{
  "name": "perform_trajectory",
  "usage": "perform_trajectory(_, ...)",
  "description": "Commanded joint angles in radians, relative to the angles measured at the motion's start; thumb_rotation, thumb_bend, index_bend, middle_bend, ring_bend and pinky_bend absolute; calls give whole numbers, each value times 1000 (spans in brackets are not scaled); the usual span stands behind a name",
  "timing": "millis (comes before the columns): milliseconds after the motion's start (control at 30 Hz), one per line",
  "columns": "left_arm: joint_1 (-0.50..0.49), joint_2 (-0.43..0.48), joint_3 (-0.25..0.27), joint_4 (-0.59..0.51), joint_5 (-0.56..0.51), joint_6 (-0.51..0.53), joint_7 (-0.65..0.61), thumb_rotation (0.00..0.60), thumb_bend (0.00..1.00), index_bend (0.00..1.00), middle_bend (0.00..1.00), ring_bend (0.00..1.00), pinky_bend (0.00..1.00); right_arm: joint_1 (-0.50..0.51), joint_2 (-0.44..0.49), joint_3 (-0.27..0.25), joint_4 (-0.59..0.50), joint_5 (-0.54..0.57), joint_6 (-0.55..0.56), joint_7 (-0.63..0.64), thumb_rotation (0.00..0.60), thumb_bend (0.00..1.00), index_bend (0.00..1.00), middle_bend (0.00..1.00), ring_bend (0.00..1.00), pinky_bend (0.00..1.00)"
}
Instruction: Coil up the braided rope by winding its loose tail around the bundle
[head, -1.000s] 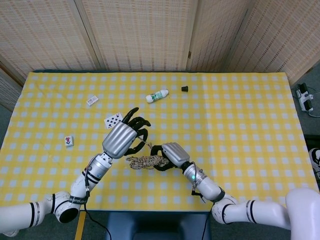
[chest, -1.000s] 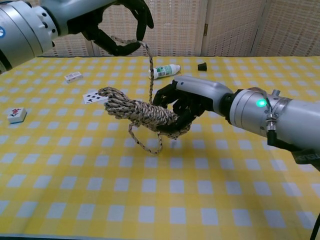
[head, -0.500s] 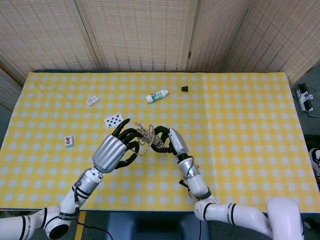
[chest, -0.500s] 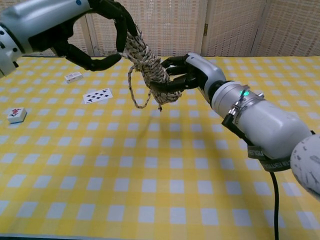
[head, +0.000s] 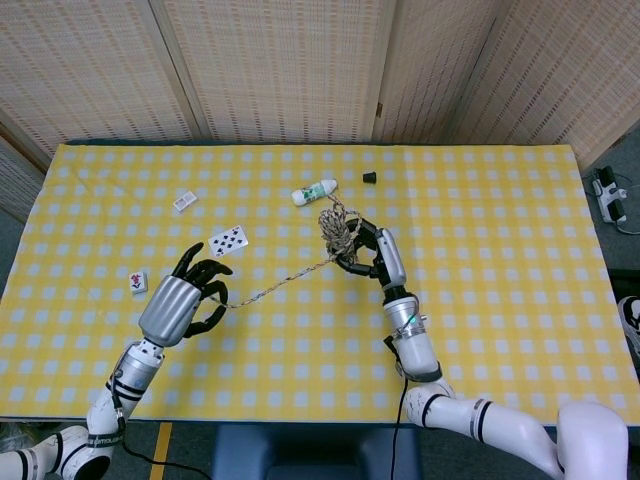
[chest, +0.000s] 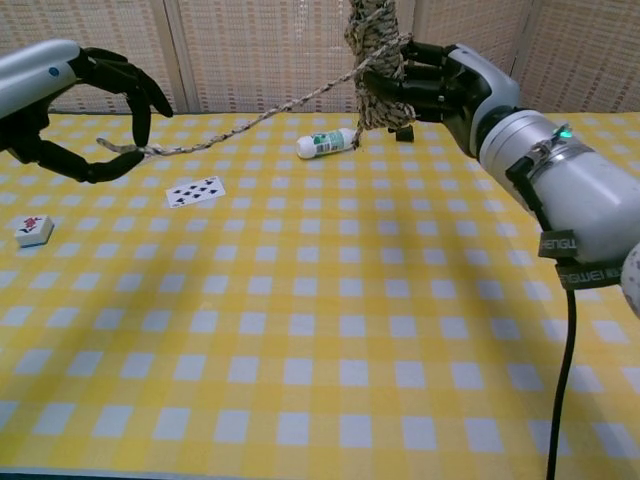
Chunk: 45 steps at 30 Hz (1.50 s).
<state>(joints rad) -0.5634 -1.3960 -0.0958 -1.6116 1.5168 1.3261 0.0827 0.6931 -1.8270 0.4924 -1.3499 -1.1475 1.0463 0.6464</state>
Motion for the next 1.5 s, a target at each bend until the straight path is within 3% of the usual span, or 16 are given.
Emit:
perform_trajectory(33, 10, -5, -6, 43, -51, -35, -31, 600, 563, 630, 345, 259, 72, -23, 45, -4, -29, -30, -16, 56, 600, 615, 812, 669, 718, 576)
perform_trajectory(333, -2, -20, -40, 146, -165, -138, -57, 600, 563, 634, 345, 256, 68, -59, 151, -46, -74, -133, -38, 201, 600, 615, 815, 670, 720, 577)
perform_trajectory(533, -26, -24, -72, 194, -216, -196, -61, 600, 563, 636, 344, 256, 65, -76, 222, -112, -71, -253, -11, 238, 600, 616, 832, 678, 726, 581)
perform_trajectory(700, -63, -3, -102, 205, -209, -232, -75, 600, 565, 639, 339, 251, 56, -65, 299, -180, -82, -368, -6, 274, 600, 615, 832, 678, 726, 581)
perform_trajectory(900, -112, 31, -133, 173, -170, -241, -48, 600, 565, 639, 325, 232, 44, -36, 352, -260, -114, -427, -57, 262, 600, 616, 833, 681, 727, 585)
perform_trajectory(1233, -203, 52, -155, 76, -171, -303, 139, 600, 565, 627, 286, 198, 10, 28, 403, -314, -226, -426, -147, 143, 600, 616, 845, 693, 736, 601)
perform_trajectory(1500, -265, 18, -176, 17, -164, -309, 218, 600, 565, 622, 280, 193, 9, 75, 381, -313, -319, -267, -267, -23, 600, 620, 861, 707, 744, 617)
